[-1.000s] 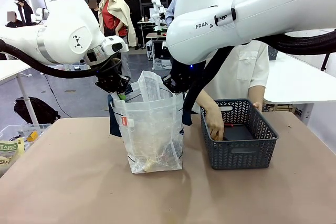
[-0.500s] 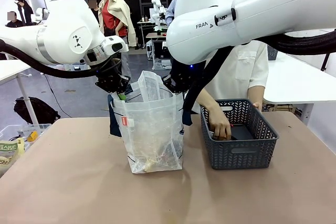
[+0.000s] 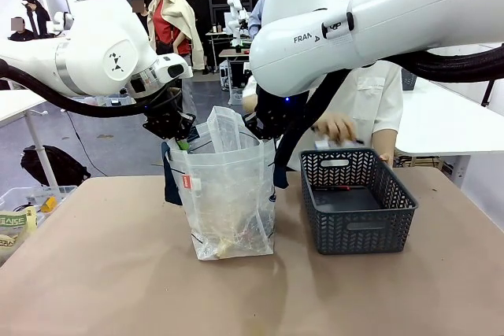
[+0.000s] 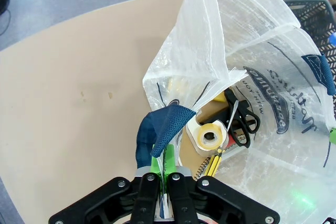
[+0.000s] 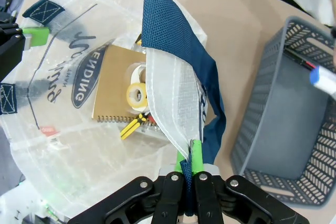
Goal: Transfer purchased items from the store into the shopping bag.
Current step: Move the Reusable shopping bag to the right side of the table.
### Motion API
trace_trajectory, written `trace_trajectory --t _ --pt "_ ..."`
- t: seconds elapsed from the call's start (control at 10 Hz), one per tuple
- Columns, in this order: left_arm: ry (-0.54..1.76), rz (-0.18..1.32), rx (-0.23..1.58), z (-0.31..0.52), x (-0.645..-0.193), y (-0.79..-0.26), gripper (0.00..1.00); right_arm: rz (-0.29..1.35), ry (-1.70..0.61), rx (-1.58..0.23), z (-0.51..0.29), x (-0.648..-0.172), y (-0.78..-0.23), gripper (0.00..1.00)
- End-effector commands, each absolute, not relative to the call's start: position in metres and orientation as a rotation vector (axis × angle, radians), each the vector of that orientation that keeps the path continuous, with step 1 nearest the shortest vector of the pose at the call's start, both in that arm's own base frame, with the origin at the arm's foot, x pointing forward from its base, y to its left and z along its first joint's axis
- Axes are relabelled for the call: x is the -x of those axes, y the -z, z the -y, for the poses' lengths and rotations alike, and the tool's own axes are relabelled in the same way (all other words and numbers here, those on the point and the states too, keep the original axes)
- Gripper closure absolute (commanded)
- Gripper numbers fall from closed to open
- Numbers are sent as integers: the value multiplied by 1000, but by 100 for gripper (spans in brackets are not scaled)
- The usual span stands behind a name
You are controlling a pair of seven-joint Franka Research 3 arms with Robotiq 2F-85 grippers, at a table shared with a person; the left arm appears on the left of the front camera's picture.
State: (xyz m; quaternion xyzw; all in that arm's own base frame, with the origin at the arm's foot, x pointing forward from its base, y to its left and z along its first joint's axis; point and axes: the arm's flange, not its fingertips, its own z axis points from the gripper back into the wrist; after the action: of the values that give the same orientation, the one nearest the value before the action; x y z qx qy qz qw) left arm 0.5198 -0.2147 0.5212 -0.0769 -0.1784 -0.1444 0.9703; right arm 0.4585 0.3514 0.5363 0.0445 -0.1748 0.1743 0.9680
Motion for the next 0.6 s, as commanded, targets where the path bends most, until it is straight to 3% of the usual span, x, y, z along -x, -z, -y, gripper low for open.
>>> trace_trajectory --t 0.0,0.5 --pt "292 361 162 215 -518 -520 100 350 -346 -94 -350 -458 -535 100" --pt "292 361 162 215 -518 -520 100 350 -346 -94 -350 -458 -535 100"
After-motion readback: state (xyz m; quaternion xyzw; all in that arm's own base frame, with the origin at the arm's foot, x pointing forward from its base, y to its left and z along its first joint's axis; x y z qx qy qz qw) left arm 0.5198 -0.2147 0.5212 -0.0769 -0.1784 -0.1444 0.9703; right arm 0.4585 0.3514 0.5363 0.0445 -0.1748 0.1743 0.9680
